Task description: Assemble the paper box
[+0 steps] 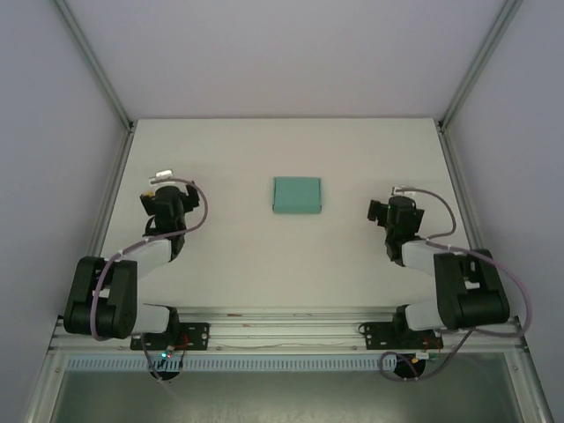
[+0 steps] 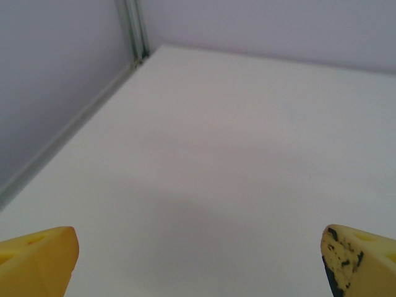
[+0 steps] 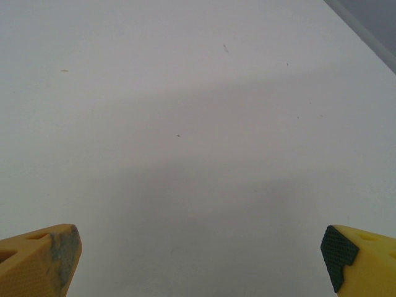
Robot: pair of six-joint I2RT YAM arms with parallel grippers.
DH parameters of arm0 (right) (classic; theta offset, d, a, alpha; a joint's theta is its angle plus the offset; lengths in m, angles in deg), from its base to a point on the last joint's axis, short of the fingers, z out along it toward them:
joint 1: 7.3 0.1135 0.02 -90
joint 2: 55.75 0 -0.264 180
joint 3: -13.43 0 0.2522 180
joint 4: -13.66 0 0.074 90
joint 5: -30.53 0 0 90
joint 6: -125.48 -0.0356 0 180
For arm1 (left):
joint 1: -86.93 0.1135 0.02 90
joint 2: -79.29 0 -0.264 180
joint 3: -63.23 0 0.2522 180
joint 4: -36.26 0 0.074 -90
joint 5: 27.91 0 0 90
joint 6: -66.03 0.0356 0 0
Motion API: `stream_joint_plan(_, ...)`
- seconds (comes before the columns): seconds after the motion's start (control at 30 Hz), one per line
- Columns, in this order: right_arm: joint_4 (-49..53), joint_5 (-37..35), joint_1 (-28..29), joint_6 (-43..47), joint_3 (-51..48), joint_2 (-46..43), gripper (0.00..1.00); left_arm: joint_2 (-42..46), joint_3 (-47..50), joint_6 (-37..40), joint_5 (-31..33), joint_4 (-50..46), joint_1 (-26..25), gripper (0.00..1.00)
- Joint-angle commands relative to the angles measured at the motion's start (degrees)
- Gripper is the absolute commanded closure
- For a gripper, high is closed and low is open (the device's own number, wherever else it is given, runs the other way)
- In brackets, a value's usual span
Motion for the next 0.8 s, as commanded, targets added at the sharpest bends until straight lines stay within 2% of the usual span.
stream_joint_plan(0.0,-16.09,-2.93,-2.56,-4.02,-0.52,3.21,0.00,1.04,2.55,2.83,-3.80,11.45,1.48,0.00)
stream_joint_plan(0.03,-15.48,-0.64,-3.57,-4.63,-0.96,3.24,0.00,1.68,2.95,3.06,-5.44,10.85,1.50,0.00)
stream_joint_plan(0.1,-21.07,-0.25,-4.07,-4.91,-2.14,5.49,0.00,3.27,4.04,2.72,-7.94,9.65,1.50,0.00)
stream_joint_plan(0.13,-16.86,-0.31,-4.14,-5.09,-0.74,4.66,0.00,4.14,5.19,2.82,-8.38,10.48,1.50,0.00)
stream_joint_plan(0.17,-13.17,0.37,-4.46,-5.48,0.67,4.17,0.00,4.99,7.06,2.62,-7.84,12.97,1.51,0.00)
stream_joint_plan(0.23,-17.61,0.86,-4.75,-5.25,-0.72,5.13,0.00,6.54,10.00,1.81,-6.47,16.48,1.58,0.00)
stream_joint_plan(0.27,-16.15,0.83,-4.73,-5.22,-0.40,4.64,0.00,7.03,10.73,1.49,-5.97,16.96,1.50,0.00)
stream_joint_plan(0.43,-15.04,0.92,-4.74,-5.18,-0.16,4.30,0.00,5.49,9.00,2.15,-7.47,12.26,1.68,0.00)
stream_joint_plan(0.6,-15.28,0.94,-4.77,-5.21,-0.24,4.42,0.00,3.23,11.31,1.75,-6.44,17.29,1.68,0.00)
stream_joint_plan(0.77,-15.32,0.94,-4.76,-5.14,-0.16,4.38,0.00,3.53,11.29,1.79,-6.55,17.00,1.68,0.00)
